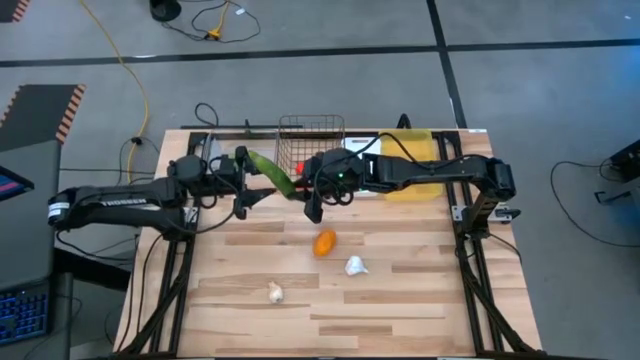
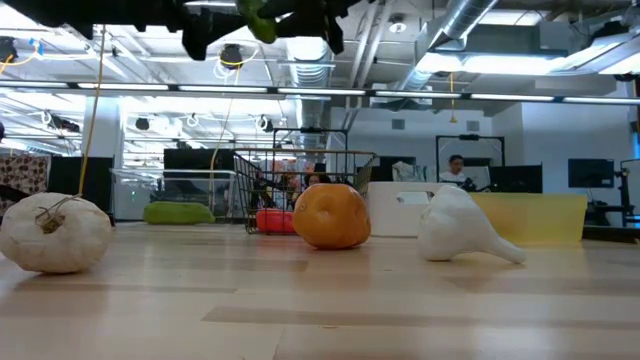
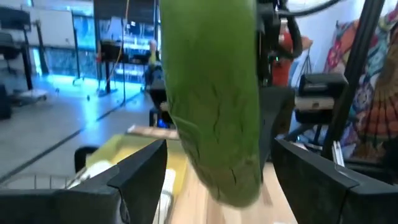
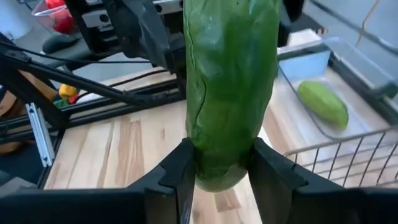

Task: Sort produce into baskets
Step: Put the cucumber into the transparent bin

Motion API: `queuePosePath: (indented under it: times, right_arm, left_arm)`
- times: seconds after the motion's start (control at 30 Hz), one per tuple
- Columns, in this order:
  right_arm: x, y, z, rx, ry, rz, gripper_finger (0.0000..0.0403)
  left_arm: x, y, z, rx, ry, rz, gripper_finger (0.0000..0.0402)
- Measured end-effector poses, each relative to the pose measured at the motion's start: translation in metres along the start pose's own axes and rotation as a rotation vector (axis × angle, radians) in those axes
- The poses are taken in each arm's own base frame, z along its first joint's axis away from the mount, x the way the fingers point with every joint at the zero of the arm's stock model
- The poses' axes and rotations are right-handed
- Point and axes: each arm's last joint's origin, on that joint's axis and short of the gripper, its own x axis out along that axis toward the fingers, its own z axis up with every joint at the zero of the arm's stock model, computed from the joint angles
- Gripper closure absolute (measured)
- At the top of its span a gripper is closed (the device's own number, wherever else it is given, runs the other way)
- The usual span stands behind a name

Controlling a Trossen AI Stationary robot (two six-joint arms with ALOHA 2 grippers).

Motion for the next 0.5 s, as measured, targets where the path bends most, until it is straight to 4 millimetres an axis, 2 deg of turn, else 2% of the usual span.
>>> queuePosePath:
  times: [0.37,0.5]
  right_arm:
    - [0.000,0.001,0.001,-0.031,-0.014,0.005,0.0247]
    - [0.000,0.001,0.001,-0.031,-0.013,0.004,0.0235]
  left_arm:
    - [0.022,0.001,-0.005,0.025,-0.083,-0.012,0.0128]
    - [0.023,0.002,-0.005,0.026,-0.080,0.002,0.0152]
